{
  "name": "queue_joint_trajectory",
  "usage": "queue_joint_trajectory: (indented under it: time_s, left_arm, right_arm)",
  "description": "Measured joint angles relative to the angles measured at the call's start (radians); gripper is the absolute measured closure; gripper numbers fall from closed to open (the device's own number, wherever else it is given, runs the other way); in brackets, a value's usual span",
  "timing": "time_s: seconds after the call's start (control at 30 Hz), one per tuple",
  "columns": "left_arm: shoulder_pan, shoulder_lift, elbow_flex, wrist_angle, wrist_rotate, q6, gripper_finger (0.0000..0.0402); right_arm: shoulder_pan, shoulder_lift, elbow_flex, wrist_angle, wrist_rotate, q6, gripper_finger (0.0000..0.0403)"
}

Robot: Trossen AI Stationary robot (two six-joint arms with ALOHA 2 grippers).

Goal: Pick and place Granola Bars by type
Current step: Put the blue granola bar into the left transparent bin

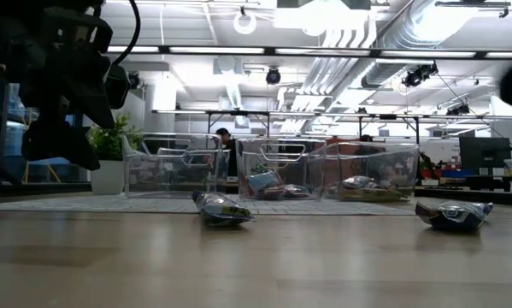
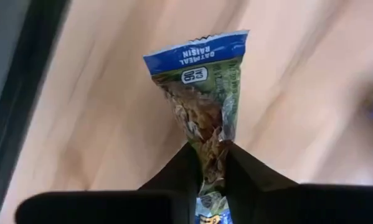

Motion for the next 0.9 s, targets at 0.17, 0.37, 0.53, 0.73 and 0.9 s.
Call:
queue_joint_trajectory:
  time_s: [0.17, 0.37, 0.53, 0.73, 0.9]
  left_arm:
    - [0.000, 0.000, 0.000, 0.000, -0.001, 0.000, 0.0131]
    - [0.000, 0.000, 0.000, 0.000, -0.015, 0.001, 0.0131]
    - [0.000, 0.000, 0.000, 0.000, -0.016, 0.002, 0.0131]
    - [0.000, 0.000, 0.000, 0.000, -0.019, 0.019, 0.0131]
    - [0.000, 0.000, 0.000, 0.001, -0.019, 0.019, 0.0131]
  right_arm:
    - [-0.104, -0.003, 0.104, 0.029, 0.140, 0.014, 0.0365]
    - [-0.301, -0.004, 0.291, 0.091, 0.183, -0.047, 0.0360]
    - [-0.485, -0.005, 0.494, 0.186, 0.168, -0.111, 0.0358]
    - [-0.695, 0.001, 0.708, 0.293, 0.132, -0.214, 0.0365]
    - [-0.860, 0.095, 0.840, 0.321, 0.042, -0.259, 0.0366]
